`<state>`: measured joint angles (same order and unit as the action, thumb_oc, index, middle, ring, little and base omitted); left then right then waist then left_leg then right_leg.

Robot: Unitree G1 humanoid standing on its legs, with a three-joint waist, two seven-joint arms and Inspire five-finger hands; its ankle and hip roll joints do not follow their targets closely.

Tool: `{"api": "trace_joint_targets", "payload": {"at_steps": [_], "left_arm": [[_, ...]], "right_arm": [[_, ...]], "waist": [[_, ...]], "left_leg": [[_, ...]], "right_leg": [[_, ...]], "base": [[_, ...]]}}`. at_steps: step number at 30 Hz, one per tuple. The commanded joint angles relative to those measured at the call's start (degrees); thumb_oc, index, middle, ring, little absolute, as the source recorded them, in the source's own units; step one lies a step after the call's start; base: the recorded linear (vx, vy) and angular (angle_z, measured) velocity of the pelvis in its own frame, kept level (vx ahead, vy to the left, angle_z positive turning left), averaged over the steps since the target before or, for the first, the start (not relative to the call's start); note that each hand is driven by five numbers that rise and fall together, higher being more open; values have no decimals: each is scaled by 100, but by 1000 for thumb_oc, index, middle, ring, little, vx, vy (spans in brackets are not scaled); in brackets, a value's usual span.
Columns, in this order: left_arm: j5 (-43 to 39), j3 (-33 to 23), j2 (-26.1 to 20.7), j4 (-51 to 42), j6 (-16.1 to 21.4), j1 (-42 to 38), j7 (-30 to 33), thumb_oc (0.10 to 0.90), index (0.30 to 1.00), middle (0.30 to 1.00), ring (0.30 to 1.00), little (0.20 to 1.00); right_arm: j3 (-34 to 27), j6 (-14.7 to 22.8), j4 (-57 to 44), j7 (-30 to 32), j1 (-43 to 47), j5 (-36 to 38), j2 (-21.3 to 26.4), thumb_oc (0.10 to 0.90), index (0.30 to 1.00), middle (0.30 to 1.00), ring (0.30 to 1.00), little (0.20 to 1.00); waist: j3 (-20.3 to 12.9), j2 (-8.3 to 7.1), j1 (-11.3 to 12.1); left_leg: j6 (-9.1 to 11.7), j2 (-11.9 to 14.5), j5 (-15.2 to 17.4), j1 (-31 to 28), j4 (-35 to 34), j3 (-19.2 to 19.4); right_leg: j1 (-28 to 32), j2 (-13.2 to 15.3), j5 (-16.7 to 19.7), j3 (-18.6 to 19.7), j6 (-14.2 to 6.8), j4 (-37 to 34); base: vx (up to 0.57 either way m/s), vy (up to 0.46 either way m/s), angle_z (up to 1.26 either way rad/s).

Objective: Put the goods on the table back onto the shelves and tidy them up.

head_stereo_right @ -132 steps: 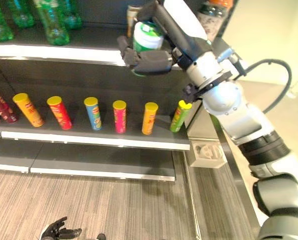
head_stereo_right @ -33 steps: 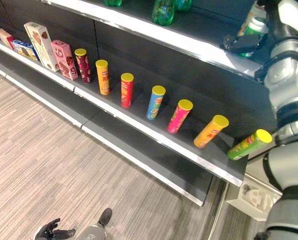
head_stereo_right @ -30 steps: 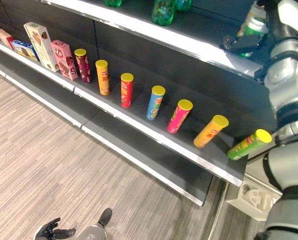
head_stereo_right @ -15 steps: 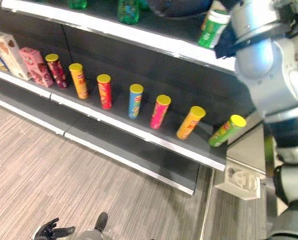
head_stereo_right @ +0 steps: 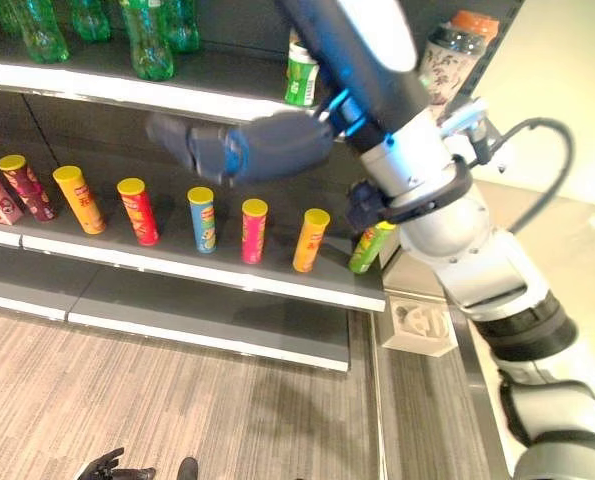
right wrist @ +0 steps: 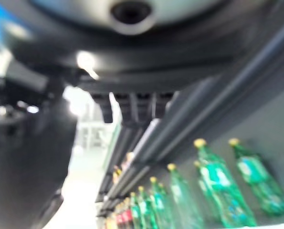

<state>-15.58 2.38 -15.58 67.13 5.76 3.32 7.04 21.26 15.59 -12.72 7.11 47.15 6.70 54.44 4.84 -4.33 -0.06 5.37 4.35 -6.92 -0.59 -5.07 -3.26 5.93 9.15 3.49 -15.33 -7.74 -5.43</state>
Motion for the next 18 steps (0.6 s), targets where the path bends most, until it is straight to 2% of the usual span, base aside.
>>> {"api": "trace_joint_targets", "payload": {"at_steps": [1, 2, 3, 6, 7, 18], "left_arm": [[489, 291, -161, -712, 293, -223, -281, 800, 900, 900, 900, 900], [525, 354, -123, -755, 310, -226, -309, 800, 900, 900, 900, 900], [821, 481, -126, -705, 245, -356, -309, 800, 900, 900, 900, 900], [927, 639, -99, -881, 296, -214, -389, 800, 900, 900, 900, 900], [993, 742, -90, -1050, 313, -141, -485, 800, 900, 900, 900, 900], [876, 664, -158, -1156, 313, -52, -636, 800, 900, 900, 900, 900]], "right_arm": [[822, -601, 1051, -2107, -3046, 1853, -2397, 800, 900, 900, 900, 900], [854, -641, 1494, -2077, -3218, 1516, -2472, 800, 900, 900, 900, 900], [785, -670, 2539, -1935, -3670, 675, -2600, 800, 900, 900, 900, 900], [553, -770, 3070, -1901, -4021, 461, -2659, 800, 900, 900, 900, 900], [321, -812, 3744, -1746, -4365, 91, -2781, 800, 900, 900, 900, 900], [-136, -888, 4882, -1395, -4729, -477, -3045, 800, 900, 900, 900, 900]], "waist": [[155, 146, -234], [149, 153, -249], [156, 210, -341], [143, 229, -345], [139, 240, -329], [212, 182, -236]], "left_leg": [[-65, 82, 1073, -686, 7, 1151], [-73, 75, 1067, -675, 7, 1149], [-94, 69, 1077, -711, 7, 1199], [-108, 56, 1079, -702, 7, 1197], [-122, 34, 1078, -705, 7, 1176], [-146, -18, 1072, -685, 7, 1044]], "right_leg": [[-105, -10, -515, 870, -50, 212], [-113, 0, -502, 866, -53, 212], [-115, 6, -506, 908, -70, 224], [-112, 18, -494, 901, -77, 211], [-84, 41, -498, 857, -90, 216], [-10, 75, -475, 732, -107, 168]], "base": [[-147, 56, -67], [-108, 51, -159], [-46, 28, -160], [-26, 29, -29], [-11, 21, 8], [-13, 0, 0]]}}
